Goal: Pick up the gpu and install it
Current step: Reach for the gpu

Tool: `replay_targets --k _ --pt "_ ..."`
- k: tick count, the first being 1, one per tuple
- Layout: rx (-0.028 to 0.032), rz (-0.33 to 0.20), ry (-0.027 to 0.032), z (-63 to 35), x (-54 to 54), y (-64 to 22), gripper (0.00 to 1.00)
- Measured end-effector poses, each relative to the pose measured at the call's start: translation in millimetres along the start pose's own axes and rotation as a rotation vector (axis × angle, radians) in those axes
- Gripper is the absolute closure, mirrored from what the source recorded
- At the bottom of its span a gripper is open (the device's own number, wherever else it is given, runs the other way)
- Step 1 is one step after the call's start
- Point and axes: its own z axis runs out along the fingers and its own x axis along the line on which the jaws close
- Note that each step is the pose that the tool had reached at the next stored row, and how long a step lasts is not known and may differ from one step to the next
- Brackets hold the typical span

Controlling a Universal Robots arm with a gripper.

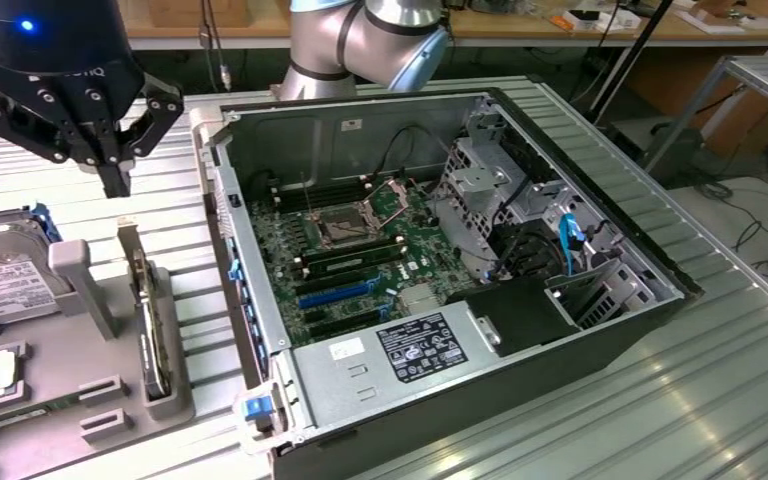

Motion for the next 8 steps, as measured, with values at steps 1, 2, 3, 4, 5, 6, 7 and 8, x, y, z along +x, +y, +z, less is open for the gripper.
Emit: replay_targets --k 1,2,3,4,5,6,7,8 --pt "-0.0001 0.0 0.0 -0.1 1.5 -1.6 0.89" --pt "-0.0002 0.0 -0.0001 -0.1 2.7 -2.7 0.89" --pt "-0.0003 0.0 0.0 -0.3 4.2 -4.3 0.89" --pt "-0.0003 0.0 0.0 -0.4 5.5 -5.6 0.89" --pt "-0.0003 0.0 0.0001 -0.6 8.0 -8.0 0.89" --pt "-0.0004 0.0 0.0 -0.6 9.5 -9.5 0.89" --pt "-0.0005 0.0 0.0 -0.7 10.4 -10.3 0.89" --pt "-0.0005 0.0 0.0001 -0.7 10.8 -10.6 0.89"
